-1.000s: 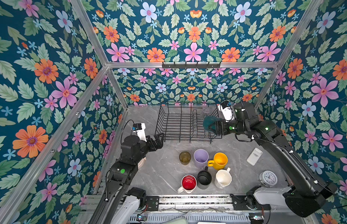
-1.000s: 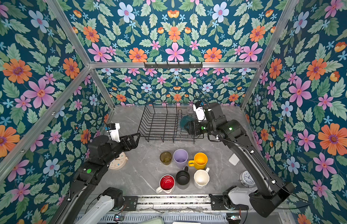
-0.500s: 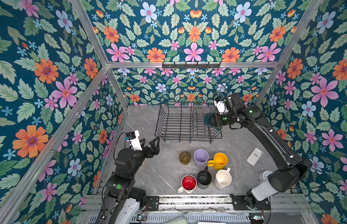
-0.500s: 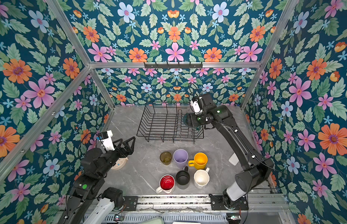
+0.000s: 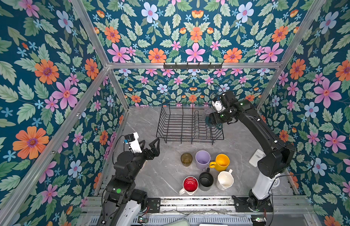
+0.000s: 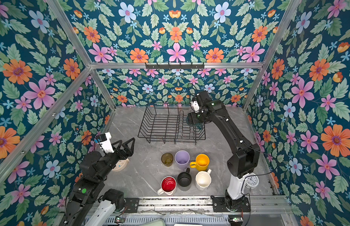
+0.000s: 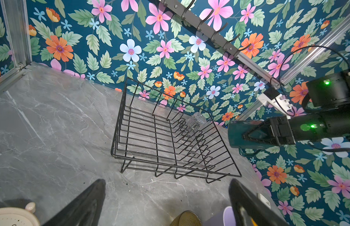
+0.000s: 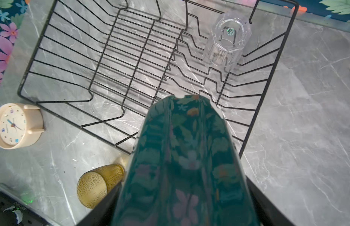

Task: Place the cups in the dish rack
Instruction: 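Carry the green mug over the rack beside the clear tumbler with the right gripper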

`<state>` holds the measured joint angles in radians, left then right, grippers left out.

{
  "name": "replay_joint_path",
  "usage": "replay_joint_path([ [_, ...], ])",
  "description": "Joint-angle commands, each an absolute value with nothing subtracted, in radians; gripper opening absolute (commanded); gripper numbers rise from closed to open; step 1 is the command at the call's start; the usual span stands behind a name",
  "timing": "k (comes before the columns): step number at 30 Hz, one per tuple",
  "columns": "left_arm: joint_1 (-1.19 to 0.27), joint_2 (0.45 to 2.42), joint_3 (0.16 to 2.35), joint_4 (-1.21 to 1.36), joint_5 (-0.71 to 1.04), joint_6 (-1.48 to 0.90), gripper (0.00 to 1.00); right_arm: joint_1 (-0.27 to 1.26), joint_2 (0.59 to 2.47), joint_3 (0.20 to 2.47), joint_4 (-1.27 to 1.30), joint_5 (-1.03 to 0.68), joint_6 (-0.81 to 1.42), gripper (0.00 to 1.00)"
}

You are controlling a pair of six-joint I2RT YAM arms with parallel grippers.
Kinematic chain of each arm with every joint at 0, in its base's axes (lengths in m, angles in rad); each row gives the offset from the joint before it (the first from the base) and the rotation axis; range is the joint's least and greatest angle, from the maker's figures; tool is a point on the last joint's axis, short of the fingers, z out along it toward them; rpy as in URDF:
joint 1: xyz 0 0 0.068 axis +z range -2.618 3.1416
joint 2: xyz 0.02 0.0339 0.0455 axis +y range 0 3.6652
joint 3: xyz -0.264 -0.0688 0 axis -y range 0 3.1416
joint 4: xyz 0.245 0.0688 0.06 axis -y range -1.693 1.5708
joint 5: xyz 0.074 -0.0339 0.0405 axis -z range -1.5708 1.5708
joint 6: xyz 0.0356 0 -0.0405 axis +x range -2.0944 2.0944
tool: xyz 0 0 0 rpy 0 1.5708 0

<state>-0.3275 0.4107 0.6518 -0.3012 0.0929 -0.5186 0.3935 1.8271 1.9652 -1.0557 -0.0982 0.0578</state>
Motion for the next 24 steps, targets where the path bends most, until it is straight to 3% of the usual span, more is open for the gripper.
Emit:
replay_joint_path([
  [1,-0.325,0.407,0.659,-0.287,0.081,-0.520,1.00,0.389,1.861,2.010,-1.055,-0.089,0.029,0.00],
  [24,-0.327,0.396,0.676,-0.326,0.071,-0.535,1.00,0.375,2.161,2.250,-1.187,0.000,-0.026,0.00],
])
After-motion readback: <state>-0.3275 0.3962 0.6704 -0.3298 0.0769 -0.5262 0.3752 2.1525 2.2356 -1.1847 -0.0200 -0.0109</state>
